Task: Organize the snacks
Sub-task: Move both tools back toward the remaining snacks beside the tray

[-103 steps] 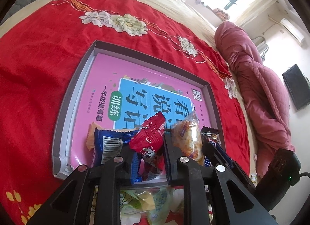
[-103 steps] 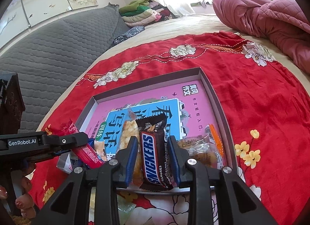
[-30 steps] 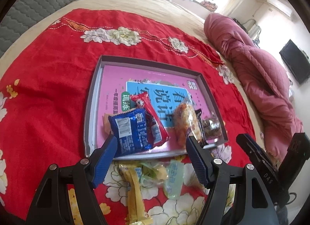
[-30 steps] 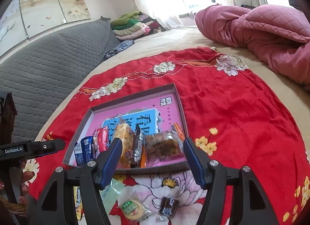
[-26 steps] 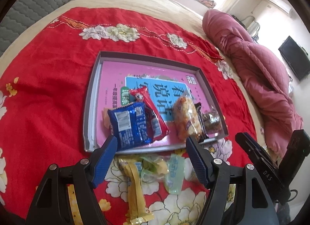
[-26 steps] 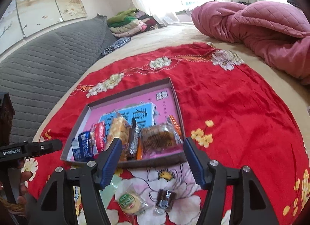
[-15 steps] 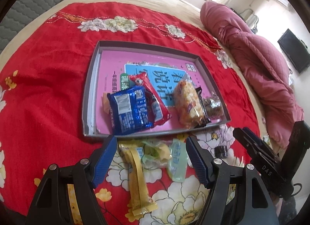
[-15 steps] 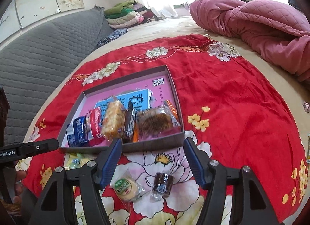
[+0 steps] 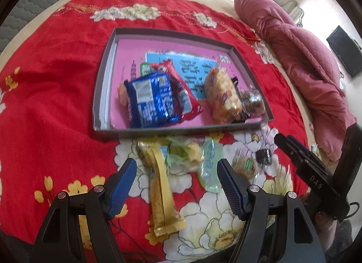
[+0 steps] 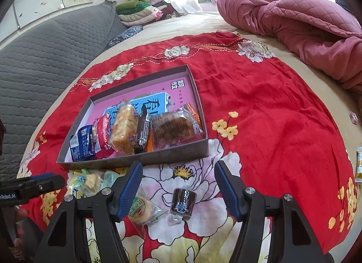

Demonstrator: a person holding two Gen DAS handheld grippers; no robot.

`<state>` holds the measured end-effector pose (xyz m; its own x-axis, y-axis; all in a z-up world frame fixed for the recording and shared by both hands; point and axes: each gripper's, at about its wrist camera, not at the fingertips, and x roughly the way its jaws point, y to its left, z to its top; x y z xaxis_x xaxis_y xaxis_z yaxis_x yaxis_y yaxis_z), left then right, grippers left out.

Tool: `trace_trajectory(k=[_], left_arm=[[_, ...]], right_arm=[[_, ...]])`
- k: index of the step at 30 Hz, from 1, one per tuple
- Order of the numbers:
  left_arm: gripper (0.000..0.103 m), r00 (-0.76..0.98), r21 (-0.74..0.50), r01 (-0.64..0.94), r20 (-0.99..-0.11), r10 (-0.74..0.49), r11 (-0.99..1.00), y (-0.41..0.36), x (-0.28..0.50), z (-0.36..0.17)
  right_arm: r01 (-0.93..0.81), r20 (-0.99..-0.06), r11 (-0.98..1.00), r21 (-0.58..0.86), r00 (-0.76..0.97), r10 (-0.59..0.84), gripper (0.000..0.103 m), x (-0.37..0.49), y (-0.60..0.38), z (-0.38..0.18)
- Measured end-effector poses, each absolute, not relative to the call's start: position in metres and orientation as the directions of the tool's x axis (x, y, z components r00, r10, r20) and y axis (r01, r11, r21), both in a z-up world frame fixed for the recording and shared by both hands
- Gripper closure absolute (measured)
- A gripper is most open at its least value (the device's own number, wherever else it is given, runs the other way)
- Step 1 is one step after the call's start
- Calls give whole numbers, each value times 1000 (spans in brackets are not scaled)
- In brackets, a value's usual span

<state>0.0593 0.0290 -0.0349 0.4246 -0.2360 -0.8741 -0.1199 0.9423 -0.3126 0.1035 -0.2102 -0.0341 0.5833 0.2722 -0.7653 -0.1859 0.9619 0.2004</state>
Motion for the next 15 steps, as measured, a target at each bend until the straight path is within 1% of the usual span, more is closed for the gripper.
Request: trace_trajectory(k=[15], left_arm=[[28,346,-323,-145,-902,-258,935,31,46,-58]], right_arm=[[-141,-821,971,194,518,239,38,103,-215,-54]])
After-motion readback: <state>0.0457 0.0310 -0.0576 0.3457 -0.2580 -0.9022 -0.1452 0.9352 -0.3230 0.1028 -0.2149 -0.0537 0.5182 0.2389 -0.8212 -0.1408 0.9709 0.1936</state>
